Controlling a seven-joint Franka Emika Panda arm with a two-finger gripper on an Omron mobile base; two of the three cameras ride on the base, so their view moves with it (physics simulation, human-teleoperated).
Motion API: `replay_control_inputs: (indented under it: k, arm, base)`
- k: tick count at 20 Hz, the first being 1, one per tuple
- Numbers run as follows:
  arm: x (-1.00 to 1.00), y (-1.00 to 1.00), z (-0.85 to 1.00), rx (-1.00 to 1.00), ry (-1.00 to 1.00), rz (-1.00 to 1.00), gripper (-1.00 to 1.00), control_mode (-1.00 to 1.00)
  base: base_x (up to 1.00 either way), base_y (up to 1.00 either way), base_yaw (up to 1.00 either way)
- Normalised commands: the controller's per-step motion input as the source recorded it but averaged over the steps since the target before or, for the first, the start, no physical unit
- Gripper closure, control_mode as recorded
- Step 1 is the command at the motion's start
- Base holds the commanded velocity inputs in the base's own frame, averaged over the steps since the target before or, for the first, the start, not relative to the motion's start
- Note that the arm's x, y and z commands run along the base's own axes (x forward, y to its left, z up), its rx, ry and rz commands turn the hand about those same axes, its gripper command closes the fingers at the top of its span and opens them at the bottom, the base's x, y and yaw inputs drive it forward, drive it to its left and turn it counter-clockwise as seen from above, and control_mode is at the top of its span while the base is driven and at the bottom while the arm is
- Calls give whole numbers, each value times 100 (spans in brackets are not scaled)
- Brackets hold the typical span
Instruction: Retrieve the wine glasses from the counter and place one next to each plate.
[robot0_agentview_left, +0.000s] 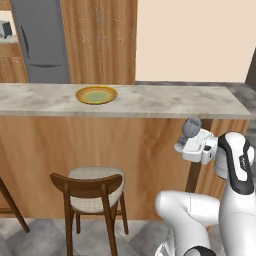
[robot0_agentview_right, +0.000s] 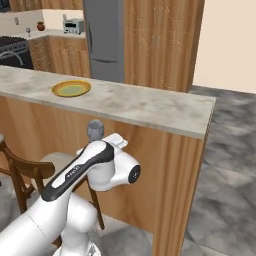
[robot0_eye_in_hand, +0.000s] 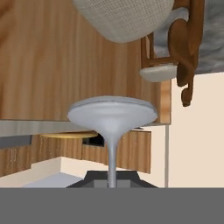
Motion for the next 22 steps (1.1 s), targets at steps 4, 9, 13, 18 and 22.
replay_control_inputs:
  k: [4,9,13,18,22]
  arm:
    - [0,0,0,0,0,0,100,100]
    - [0,0,0,0,0,0,100,100]
    - [0,0,0,0,0,0,100,100]
    - [0,0,0,0,0,0,100,100]
    - [0,0,0,0,0,0,100,100]
  base:
    - [9,3,4]
    - [-23,5,15]
    - [17,6,14]
    - [0,-45,15]
    - [-1,-23,16]
